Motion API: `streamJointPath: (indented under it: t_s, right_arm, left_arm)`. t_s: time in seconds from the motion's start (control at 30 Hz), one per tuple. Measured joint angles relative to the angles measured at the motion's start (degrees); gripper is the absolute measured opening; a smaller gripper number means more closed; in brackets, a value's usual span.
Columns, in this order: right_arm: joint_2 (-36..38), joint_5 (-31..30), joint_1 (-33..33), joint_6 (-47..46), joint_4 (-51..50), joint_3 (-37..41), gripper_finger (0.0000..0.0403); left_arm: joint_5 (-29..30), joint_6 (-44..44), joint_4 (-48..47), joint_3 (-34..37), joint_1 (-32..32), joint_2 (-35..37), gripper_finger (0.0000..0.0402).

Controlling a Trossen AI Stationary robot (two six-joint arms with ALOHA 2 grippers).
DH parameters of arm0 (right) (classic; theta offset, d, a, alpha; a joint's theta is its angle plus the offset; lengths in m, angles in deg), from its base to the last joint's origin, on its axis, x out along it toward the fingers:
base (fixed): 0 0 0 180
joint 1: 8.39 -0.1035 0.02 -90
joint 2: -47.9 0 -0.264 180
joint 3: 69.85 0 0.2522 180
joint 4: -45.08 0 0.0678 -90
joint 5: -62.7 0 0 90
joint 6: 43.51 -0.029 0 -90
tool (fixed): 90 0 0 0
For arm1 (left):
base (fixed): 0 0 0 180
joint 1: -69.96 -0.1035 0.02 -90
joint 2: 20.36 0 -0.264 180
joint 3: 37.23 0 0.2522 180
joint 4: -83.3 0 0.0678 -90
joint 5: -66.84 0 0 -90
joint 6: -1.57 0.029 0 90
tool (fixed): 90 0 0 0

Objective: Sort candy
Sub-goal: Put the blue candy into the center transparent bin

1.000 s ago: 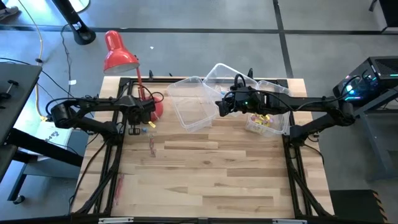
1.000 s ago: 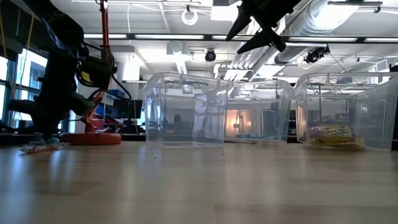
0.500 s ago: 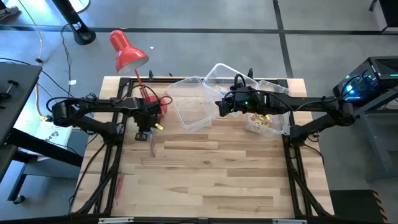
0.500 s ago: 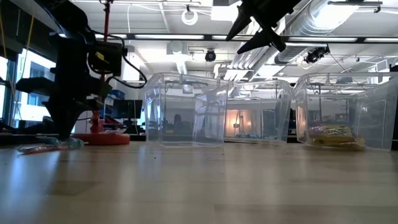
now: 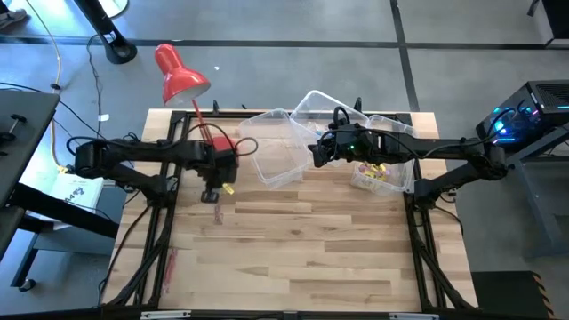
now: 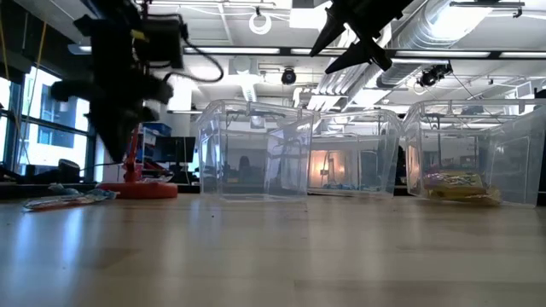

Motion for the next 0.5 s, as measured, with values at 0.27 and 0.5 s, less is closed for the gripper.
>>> streamJointPath:
  t_s: [0.27,0.5]
  right_arm:
    - [0.0,0.0,0.0,0.3,0.0,0.0,0.0212]
    - [0.0,0.0,0.0,1.7,0.0,0.0,0.0212]
  left_arm:
    - [6.0,-25.1,-3.9,-3.5,-3.5,0.1,0.0037]
    - [5.0,-35.3,-10.7,-3.2,-2.4,0.0,0.0131]
